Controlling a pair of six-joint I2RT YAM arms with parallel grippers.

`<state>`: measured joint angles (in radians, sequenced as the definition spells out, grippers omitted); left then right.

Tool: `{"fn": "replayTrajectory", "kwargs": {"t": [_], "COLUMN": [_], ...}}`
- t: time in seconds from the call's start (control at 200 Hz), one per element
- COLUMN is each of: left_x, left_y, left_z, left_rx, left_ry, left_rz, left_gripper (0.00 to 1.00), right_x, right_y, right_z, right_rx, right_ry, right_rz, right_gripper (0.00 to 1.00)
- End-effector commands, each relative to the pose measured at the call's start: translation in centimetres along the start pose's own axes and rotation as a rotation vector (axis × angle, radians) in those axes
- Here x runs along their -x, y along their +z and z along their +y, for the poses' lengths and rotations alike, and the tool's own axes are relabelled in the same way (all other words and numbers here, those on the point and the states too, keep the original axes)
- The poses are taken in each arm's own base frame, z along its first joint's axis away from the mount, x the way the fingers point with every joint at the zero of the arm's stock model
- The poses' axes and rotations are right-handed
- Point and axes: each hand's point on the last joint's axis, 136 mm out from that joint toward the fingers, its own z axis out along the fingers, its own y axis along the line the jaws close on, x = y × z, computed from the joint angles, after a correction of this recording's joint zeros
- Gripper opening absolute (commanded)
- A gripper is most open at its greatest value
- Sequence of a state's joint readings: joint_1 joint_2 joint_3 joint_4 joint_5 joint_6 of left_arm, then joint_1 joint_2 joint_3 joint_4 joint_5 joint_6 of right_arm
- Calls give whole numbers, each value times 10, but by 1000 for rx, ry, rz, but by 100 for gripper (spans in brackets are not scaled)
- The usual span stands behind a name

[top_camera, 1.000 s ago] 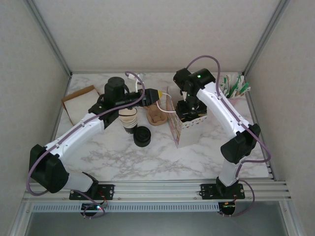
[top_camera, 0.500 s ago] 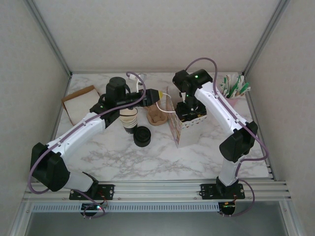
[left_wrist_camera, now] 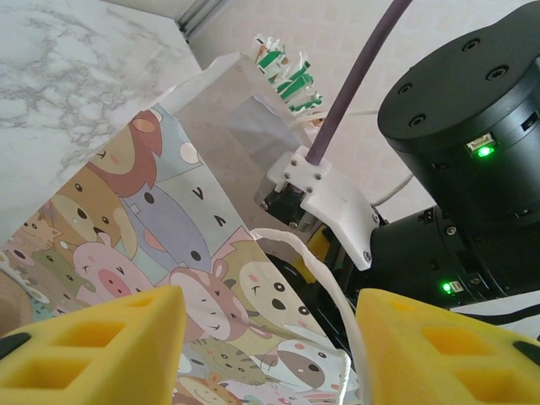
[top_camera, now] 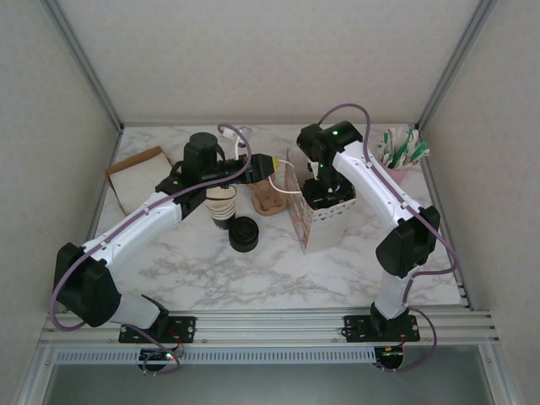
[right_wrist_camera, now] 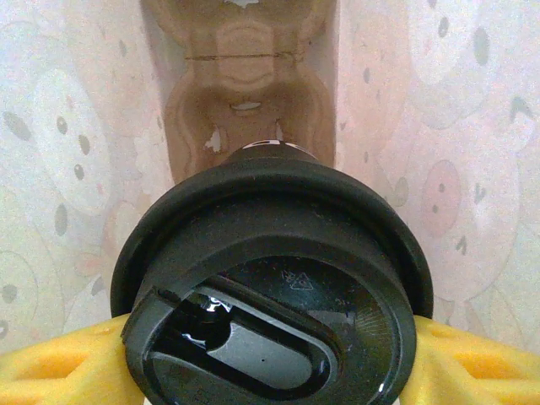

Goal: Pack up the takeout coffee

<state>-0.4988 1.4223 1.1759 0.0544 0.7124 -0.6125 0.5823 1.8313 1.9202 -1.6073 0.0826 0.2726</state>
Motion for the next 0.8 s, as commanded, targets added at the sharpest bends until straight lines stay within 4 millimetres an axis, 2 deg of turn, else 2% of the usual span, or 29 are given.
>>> {"fn": "replayTrajectory", "kwargs": {"t": [0.0,0.165,0.295,0.425,0.511,0.796], "left_x": [9,17,25,30,32,33], "left_y": [1,2,0,-2,-4,-6], "left_z": [-4,-1,2,1,1,8], "left_rx": [5,18,38,43,52,85], "left_ry": [37,39,47,48,51,43], "left_rz": [-23,-48,-82,-104,-119,-136], "left_gripper": [56,58,68,82,99,100], "right_x": [-7,-7,-4,-1,1,6], "right_y": [4,3,3,1,1,3], "right_z": [0,0,0,1,2,5], "right_rx": [6,10,15,20,25,33], "right_ry": [-16,-27,-34,-42,-45,-51], "right_rz": [44,32,22,8,-1,-12], "right_gripper": [69,69,69,69,69,69]}}
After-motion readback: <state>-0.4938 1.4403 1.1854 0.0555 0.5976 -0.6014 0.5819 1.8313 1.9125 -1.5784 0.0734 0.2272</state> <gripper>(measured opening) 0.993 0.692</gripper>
